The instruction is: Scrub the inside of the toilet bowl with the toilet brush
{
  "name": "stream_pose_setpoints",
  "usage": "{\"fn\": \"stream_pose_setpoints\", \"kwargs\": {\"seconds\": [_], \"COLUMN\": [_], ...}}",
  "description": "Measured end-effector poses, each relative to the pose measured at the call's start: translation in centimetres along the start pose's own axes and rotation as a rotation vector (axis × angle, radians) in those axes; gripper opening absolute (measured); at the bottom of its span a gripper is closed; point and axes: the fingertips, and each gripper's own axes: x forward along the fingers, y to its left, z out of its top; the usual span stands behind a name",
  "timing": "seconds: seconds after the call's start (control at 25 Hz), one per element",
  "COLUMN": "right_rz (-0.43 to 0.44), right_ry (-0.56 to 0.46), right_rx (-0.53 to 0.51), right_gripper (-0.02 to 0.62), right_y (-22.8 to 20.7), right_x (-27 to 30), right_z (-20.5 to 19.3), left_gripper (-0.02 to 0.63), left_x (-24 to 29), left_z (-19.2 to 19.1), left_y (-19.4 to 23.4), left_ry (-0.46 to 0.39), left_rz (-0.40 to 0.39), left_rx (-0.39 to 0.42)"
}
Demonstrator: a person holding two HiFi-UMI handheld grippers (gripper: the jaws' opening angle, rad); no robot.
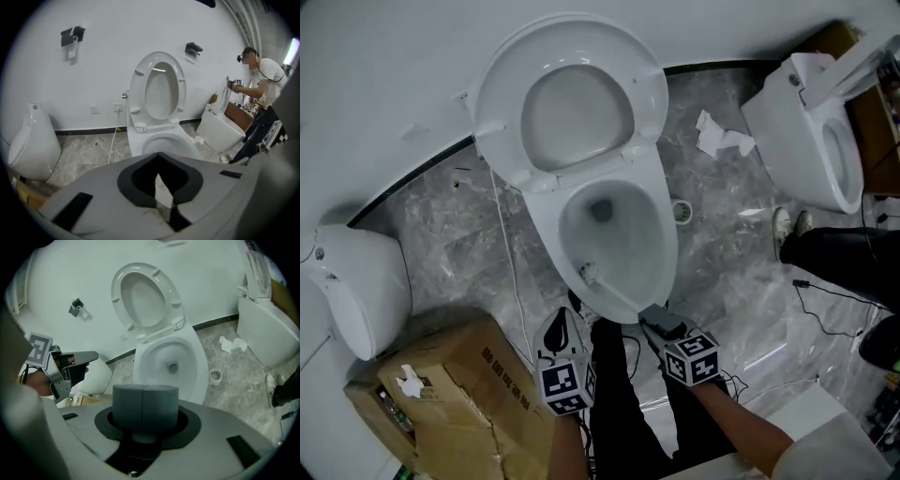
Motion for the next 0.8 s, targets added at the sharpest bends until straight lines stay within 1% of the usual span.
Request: {"fn": "stream_pose_setpoints", "kwargs": {"seconds": [0.12, 0.2, 0.28, 0.36, 0.44, 0.52, 0.64, 0.8], "right_rz": [-0.013, -0.030, -0.041, -0.050, -0.074, -0.095, -0.131, -0.185], "right_ry": [-0.029, -0.047, -0.076, -0.128, -0.165, -0.172, -0.156, -0.124], "right_rx": [0.041, 0.085, 0.155, 0.232, 0.262, 0.243, 0.156, 0.063], "right_gripper": [0.176, 0.176, 0.175, 0.173, 0.175, 0.173, 0.173, 0.173], "right_y": [0.7, 0.8, 0.3, -0.2, -0.7, -0.9, -1.7, -3.2], "right_x": [0.9, 1.2, 1.2, 1.3, 1.1, 0.7, 0.1, -0.1], "right_z": [0.9, 1.4, 1.8, 2.3, 2.8, 3.0, 3.3, 2.9], "left_gripper": [0.029, 0.029, 0.029, 0.029, 0.029, 0.029, 0.029, 0.029], "left_x": [0.7, 0.8, 0.4, 0.2, 0.4, 0.8, 1.5, 2.4], "left_z": [1.6, 1.9, 1.7, 1.9, 2.0, 1.8, 1.8, 1.9], "left_y": [1.3, 1.6, 1.2, 1.1, 1.3, 1.8, 2.0, 1.0], "left_ry": [-0.009, -0.004, 0.001, -0.001, -0.002, 0.003, 0.003, -0.002], "left_rz": [-0.018, -0.036, -0.066, -0.098, -0.117, -0.122, -0.120, -0.147], "left_rx": [0.043, 0.037, 0.034, 0.068, 0.099, 0.101, 0.080, 0.089]}}
